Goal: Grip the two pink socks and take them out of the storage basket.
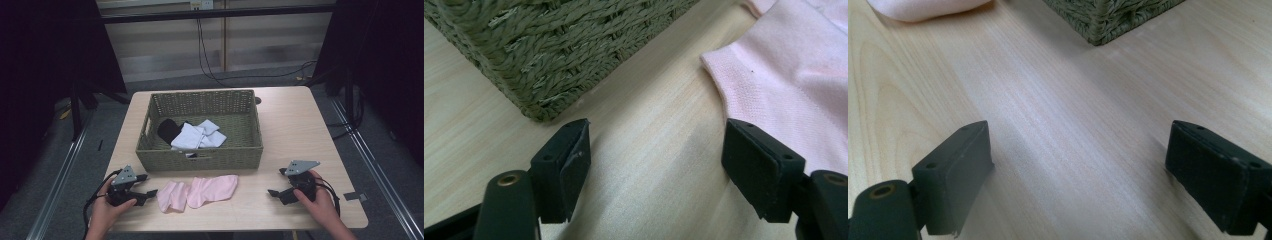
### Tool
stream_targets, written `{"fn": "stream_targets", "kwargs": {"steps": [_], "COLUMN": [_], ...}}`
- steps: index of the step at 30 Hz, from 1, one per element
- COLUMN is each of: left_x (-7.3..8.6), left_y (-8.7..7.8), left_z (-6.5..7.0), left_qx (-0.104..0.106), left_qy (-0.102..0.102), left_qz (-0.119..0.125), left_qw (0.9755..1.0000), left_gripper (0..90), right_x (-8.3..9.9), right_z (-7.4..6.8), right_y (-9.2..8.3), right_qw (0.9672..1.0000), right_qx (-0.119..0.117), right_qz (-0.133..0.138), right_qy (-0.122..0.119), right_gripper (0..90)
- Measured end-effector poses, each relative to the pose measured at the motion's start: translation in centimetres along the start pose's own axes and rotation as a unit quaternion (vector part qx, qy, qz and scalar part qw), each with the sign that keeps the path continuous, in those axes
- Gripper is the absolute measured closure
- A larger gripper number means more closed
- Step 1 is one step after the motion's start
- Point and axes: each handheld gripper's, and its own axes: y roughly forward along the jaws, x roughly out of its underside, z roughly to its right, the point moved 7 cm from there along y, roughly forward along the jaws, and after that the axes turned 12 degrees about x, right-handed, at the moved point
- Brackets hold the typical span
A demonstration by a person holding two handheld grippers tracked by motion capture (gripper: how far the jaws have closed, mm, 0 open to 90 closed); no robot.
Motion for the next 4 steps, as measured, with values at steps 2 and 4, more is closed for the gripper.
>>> {"fn": "stream_targets", "kwargs": {"steps": [2,4], "left_x": [0.0,-0.01], "left_y": [0.0,0.02], "left_z": [0.0,0.01], "left_qx": [0.0,0.001], "left_qy": [0.0,0.001], "left_qz": [0.0,0.0], "left_qw": [1.0,1.0], "left_gripper": [27.0,26.0], "right_x": [0.0,0.0], "right_z": [0.0,0.01], "right_y": [0.0,0.0], "right_qw": [1.0,1.0], "right_qx": [0.0,0.0], "right_qz": [0.0,0.0], "right_qy": [0.0,0.0], "right_gripper": [10.5,10.5]}}
